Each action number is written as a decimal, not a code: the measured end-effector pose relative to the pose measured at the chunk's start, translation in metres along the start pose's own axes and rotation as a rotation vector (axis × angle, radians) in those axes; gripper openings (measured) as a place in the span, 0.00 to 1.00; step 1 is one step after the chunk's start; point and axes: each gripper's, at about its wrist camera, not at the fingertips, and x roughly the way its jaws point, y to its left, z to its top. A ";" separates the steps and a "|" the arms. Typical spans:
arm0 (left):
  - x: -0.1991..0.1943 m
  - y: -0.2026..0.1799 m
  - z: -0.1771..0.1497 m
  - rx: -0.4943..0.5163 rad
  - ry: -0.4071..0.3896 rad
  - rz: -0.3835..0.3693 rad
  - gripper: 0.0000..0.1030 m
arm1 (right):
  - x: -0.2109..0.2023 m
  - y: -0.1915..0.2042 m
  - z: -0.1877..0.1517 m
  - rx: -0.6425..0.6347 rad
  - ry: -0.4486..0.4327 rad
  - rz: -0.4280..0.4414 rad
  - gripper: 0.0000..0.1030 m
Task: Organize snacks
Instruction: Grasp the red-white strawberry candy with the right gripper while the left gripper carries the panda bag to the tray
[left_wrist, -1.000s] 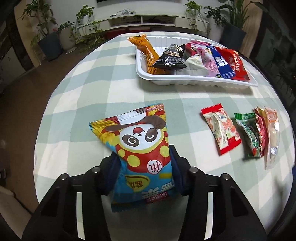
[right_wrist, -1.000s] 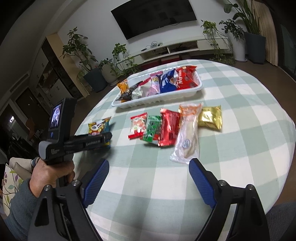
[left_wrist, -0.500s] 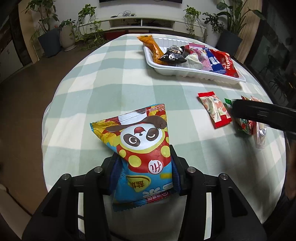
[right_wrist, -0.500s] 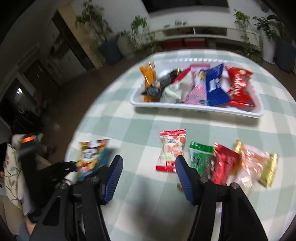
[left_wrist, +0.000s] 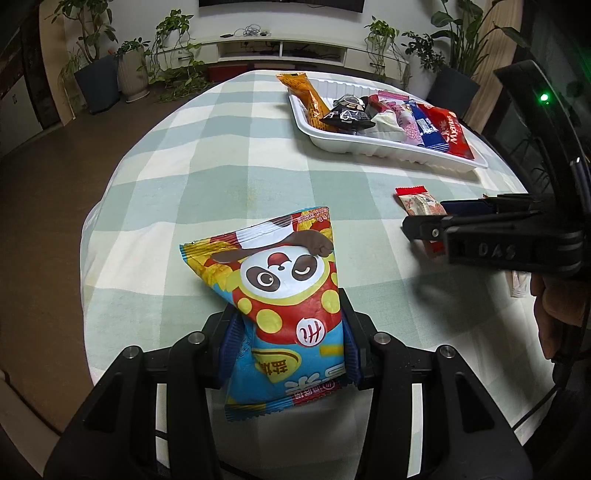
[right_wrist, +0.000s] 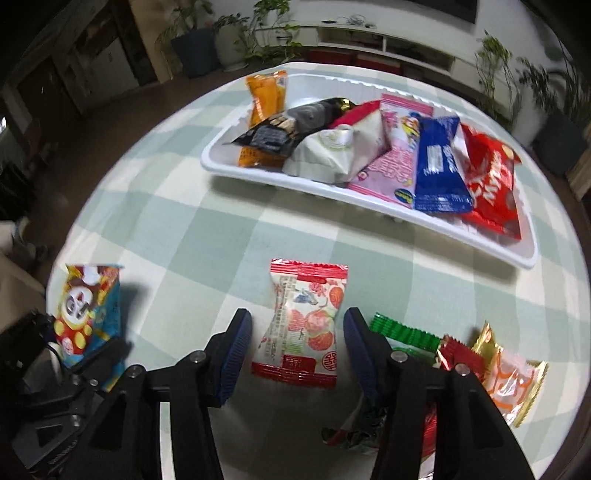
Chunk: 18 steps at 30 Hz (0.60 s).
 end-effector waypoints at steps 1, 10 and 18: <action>0.000 0.000 0.000 0.000 0.000 0.000 0.42 | 0.001 0.003 0.000 -0.015 0.001 -0.010 0.52; 0.000 -0.004 0.000 0.013 -0.001 0.007 0.42 | -0.003 0.006 -0.005 -0.023 -0.003 0.025 0.32; -0.010 -0.009 0.013 0.013 -0.026 -0.039 0.41 | -0.033 -0.020 -0.021 0.143 -0.074 0.204 0.31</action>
